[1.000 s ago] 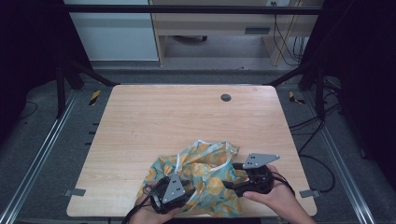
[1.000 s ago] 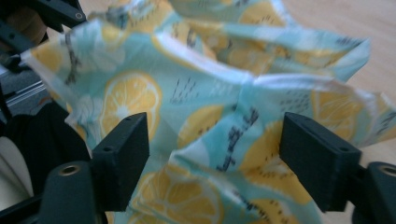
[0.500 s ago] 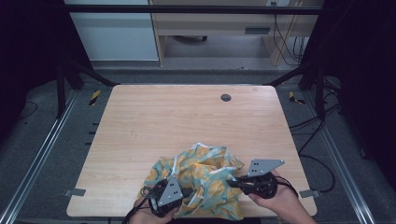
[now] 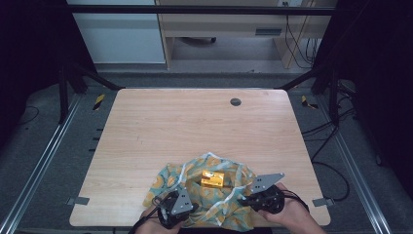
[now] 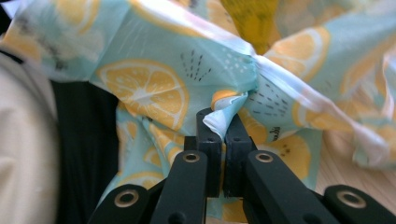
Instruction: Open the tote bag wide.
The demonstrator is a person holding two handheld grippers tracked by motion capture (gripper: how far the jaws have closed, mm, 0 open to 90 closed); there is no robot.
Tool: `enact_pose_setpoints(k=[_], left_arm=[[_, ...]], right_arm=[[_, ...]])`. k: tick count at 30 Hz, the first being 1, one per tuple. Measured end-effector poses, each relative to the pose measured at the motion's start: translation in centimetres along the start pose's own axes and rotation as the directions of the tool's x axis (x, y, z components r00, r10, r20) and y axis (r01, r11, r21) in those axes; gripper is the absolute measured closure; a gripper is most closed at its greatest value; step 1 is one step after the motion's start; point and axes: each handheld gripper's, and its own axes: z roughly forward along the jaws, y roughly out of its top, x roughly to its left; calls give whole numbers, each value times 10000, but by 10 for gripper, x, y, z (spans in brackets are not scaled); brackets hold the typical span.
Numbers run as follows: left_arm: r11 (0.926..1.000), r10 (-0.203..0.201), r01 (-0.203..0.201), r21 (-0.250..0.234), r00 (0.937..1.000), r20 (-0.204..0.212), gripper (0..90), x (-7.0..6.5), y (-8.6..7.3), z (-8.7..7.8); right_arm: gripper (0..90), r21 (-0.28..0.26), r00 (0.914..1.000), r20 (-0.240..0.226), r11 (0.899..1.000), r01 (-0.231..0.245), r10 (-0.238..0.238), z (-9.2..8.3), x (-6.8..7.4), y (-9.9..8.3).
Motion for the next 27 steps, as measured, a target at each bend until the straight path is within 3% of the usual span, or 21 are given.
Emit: enact_pose_setpoints(k=[6, 11, 16, 17, 20, 21, 22, 23, 25, 27], left_arm=[[9989, -341, 347, 314, 9992, -207, 900, 10, -10, -3], [9964, -584, 559, -634, 9975, -394, 900, 8, -3, -20], [9879, -662, 539, -1456, 9945, -810, 772, 8, 6, -38], [9848, -581, 431, -1683, 9946, -855, 721, 9, 9, -40], [9808, -561, 310, -1926, 9904, -1262, 682, 13, 20, -40], [9841, -612, 332, -1747, 9856, -1576, 676, 19, 25, -34], [9841, -612, 332, -1747, 9856, -1576, 660, 19, 25, -34], [9903, -542, 293, -1357, 9815, -1835, 660, 25, 27, -28], [9956, -517, 319, -885, 9715, -2315, 638, 36, 25, -17], [9937, -981, 826, -761, 9682, -2300, 689, 47, 20, -5]], right_arm=[[890, 473, 9983, 556, 9987, -202, 176, 1, -10, -11], [889, 520, 9983, 573, 9986, -122, 92, 3, -10, -14], [889, 571, 9983, 571, 9982, -166, 133, 4, -11, -15], [888, 555, 9983, 569, 9983, -157, 126, 5, -11, -15], [888, 569, 9981, 609, 9983, -162, 127, 5, -11, -15], [888, 586, 9983, 583, 9982, -116, 82, 5, -10, -15], [888, 586, 9983, 583, 9982, -116, 82, 5, -10, -15], [888, 588, 9984, 564, 9982, -134, 101, 5, -10, -15], [889, 566, 9984, 548, 9983, -136, 105, 4, -10, -15], [889, 654, 9989, 474, 9979, -37, 6, 3, -10, -17]])
